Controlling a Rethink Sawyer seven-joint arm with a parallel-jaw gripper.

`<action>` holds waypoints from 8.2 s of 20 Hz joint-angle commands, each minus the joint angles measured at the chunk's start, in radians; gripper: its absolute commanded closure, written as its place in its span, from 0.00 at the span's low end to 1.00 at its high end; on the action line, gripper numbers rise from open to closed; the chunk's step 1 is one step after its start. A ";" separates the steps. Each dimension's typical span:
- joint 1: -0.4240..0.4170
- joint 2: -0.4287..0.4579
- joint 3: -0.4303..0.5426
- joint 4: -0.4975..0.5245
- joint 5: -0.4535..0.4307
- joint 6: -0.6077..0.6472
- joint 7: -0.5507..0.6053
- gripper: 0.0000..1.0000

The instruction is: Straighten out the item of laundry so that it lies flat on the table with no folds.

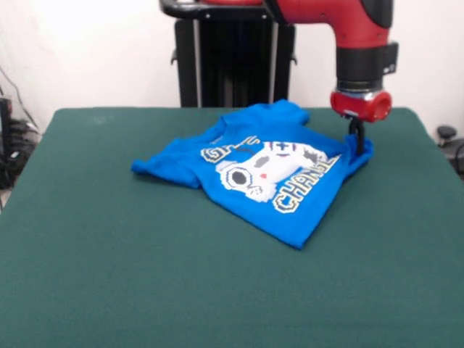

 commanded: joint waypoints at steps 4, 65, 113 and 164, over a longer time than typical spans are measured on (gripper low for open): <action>-0.050 0.139 0.185 -0.001 0.015 0.052 0.307 1.00; -0.105 -0.132 -0.252 -0.156 -0.139 0.214 -0.088 0.00; -0.548 -0.097 -0.024 -0.264 -0.602 0.269 0.090 0.00; -0.229 0.085 -0.404 -0.387 -0.477 -0.407 0.019 1.00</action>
